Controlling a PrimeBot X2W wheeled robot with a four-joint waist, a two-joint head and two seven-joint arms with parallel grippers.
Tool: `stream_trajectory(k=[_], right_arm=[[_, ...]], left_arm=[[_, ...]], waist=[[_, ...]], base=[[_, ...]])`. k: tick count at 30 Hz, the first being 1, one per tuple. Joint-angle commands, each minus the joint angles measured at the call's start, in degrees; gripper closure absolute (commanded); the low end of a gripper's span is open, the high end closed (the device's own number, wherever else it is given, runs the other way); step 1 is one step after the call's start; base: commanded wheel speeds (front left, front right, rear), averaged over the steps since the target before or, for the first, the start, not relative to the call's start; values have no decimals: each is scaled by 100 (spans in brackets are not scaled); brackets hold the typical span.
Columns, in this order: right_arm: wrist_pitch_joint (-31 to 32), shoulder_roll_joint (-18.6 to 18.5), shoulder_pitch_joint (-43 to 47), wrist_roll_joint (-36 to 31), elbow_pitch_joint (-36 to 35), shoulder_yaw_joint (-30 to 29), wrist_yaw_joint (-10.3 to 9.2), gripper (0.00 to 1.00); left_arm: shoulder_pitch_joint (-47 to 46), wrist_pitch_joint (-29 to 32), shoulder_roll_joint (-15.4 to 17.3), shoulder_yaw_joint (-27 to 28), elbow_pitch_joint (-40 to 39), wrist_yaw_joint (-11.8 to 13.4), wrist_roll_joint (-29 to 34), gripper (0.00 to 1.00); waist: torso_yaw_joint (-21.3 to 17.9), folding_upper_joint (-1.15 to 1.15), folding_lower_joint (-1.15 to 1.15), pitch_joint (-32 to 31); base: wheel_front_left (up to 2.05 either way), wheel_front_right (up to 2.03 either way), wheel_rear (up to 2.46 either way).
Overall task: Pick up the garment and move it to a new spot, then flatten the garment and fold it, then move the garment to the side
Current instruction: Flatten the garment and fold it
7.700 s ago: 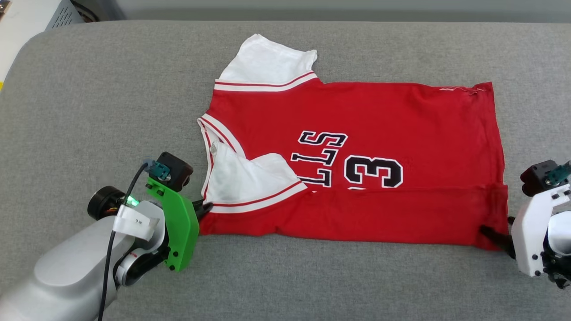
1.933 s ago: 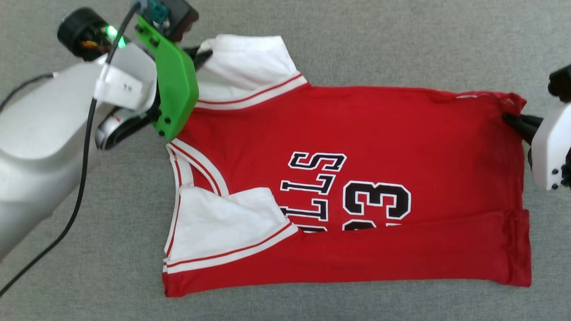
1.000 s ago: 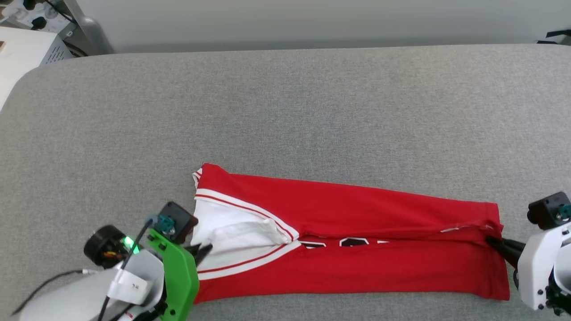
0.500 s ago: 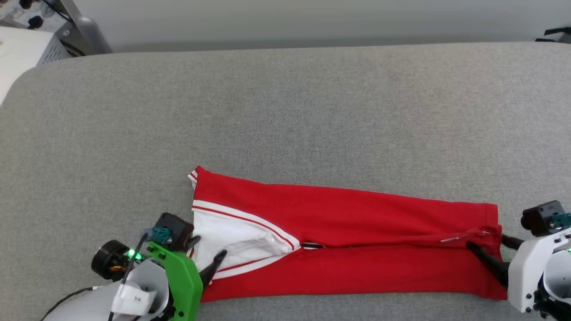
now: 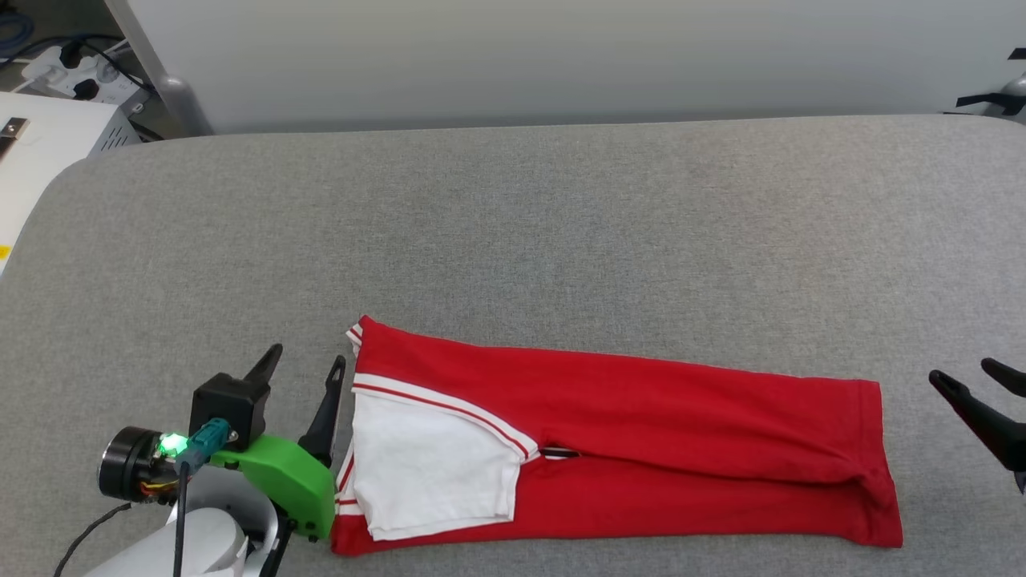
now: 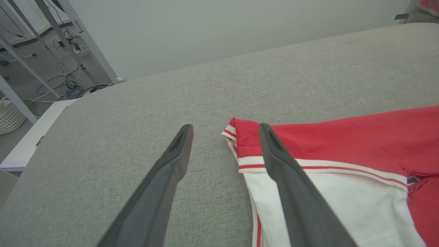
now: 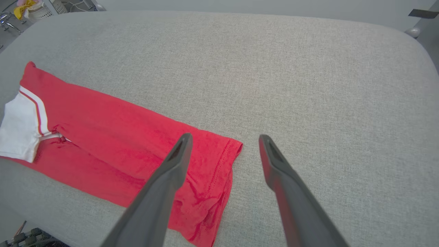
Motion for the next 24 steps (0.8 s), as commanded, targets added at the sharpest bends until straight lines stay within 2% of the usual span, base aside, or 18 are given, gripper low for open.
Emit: stream_trajectory(k=[1, 6, 11, 15, 24], right_arm=[[209, 28, 81, 209, -1, -153, -3, 0], [1183, 24, 67, 760, 316, -468, -3, 0], [1895, 179, -59, 970, 711, -430, -3, 0], [2063, 405, -215, 911, 925, -307, -3, 0], [1998, 799, -388, 746, 1399, 262, -3, 0]], left_arm=[[171, -29, -116, 206, -107, 143, 185, 0], [578, -34, -462, 1109, -327, 379, 952, 0], [995, -35, -923, 1931, -382, 305, 1720, 0], [1266, -35, -1292, 2448, -309, 127, 2217, 0], [1768, -35, -2136, 3475, -326, -192, 3047, 0]], waist=[[8, 0, 0, 34], [114, 0, 0, 188], [275, 0, 0, 366], [400, 0, 0, 512], [655, 0, 0, 752]], base=[[0, 0, 0], [0, 0, 0], [0, 0, 0], [0, 0, 0], [0, 0, 0]])
